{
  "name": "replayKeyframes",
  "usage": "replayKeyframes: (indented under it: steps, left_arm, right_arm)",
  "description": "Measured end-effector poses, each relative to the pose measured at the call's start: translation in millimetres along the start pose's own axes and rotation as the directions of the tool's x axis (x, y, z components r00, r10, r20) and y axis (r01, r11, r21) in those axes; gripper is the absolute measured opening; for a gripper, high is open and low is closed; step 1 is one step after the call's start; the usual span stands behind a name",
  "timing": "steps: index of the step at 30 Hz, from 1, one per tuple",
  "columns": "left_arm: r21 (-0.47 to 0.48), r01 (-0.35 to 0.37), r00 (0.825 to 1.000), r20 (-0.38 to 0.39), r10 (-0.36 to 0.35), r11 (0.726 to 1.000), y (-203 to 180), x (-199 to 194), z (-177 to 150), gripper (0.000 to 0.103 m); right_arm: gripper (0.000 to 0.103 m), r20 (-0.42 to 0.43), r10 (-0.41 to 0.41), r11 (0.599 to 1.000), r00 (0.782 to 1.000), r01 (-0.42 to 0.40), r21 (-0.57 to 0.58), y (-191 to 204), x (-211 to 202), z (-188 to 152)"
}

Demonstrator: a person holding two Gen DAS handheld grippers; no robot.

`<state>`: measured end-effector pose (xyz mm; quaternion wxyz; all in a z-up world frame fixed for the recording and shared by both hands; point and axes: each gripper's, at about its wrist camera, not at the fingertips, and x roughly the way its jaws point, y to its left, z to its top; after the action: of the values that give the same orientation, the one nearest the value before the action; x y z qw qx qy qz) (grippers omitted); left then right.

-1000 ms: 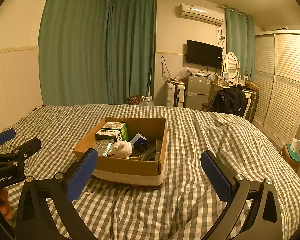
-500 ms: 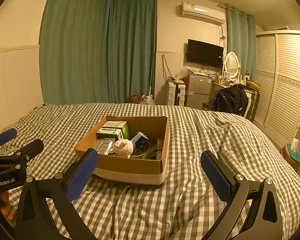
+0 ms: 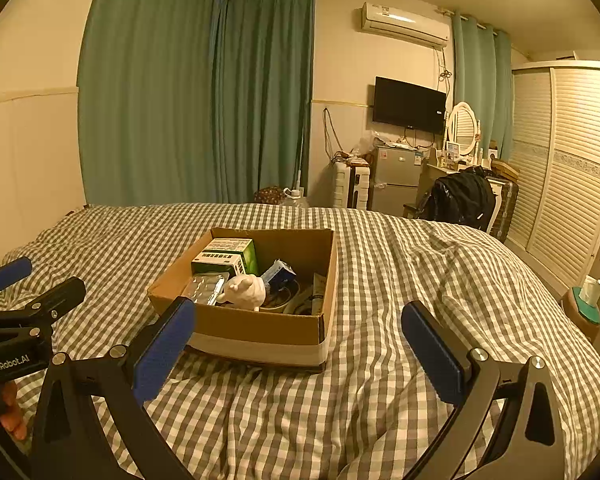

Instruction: Organize objects

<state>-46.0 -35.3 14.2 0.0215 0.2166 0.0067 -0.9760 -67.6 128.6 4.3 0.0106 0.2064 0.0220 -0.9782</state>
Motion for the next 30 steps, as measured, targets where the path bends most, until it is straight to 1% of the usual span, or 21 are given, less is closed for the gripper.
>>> replayKeyframes:
  steps: [3,12,30]
  left_arm:
    - [0.01,-0.011,1.0,0.003,0.011,1.0,-0.6,-0.1,-0.4,0.103]
    - [0.007,0.003,1.0,0.004,-0.003,1.0,1.0,-1.3,-0.4,0.103]
    - [0.009,0.008,1.0,0.002,-0.008,1.0,0.0,-3.2,0.4,0.103]
  right_arm:
    - [0.103,-0.003,-0.001,1.0,1.0,0.001,-0.003,1.2,0.6,-0.9]
    - [0.103,-0.005,0.001,1.0,1.0,-0.001,0.0,3.2,1.4,-2.3]
    - [0.103,-0.021,0.01,1.0,1.0,-0.01,0.005,5.3,7.7,-2.7]
